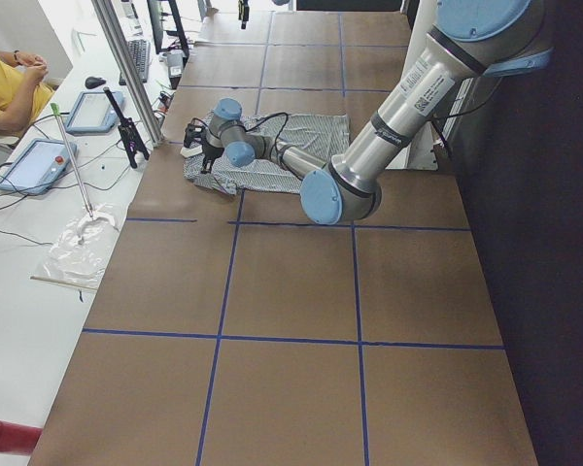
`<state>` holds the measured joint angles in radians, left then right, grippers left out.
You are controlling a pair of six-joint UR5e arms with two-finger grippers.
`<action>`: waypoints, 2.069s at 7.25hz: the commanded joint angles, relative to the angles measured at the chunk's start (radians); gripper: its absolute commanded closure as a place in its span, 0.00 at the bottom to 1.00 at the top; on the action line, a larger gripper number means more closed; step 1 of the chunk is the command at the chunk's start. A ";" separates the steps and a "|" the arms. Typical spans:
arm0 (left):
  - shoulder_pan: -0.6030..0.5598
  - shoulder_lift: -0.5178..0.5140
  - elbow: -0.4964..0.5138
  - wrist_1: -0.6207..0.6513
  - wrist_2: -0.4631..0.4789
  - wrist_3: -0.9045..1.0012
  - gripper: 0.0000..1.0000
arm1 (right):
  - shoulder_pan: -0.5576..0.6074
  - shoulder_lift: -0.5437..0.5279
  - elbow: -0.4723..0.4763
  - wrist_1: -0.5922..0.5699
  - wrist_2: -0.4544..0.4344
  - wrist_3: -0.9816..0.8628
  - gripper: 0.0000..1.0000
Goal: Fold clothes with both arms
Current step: 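Fold the sleeve nearest the left gripper inward onto the shirt body, then lower both grippers to the shirt hem nearest the robot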
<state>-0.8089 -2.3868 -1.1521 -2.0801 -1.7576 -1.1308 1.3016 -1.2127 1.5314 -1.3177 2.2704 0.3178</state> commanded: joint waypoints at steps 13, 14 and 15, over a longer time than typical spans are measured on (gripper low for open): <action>0.106 0.293 -0.592 0.213 -0.075 0.154 0.00 | -0.554 -0.101 0.489 -0.015 -0.372 0.928 0.00; 0.129 0.405 -0.712 0.206 -0.073 0.122 0.00 | -0.723 -0.138 0.585 -0.050 -0.517 1.077 0.00; 0.183 0.496 -0.800 0.204 -0.065 0.039 0.00 | -0.889 -0.145 0.614 -0.069 -0.651 1.168 0.00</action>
<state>-0.6754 -2.0140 -1.8257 -1.8726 -1.8263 -1.0196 0.6186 -1.3322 2.0758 -1.3608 1.7870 1.3428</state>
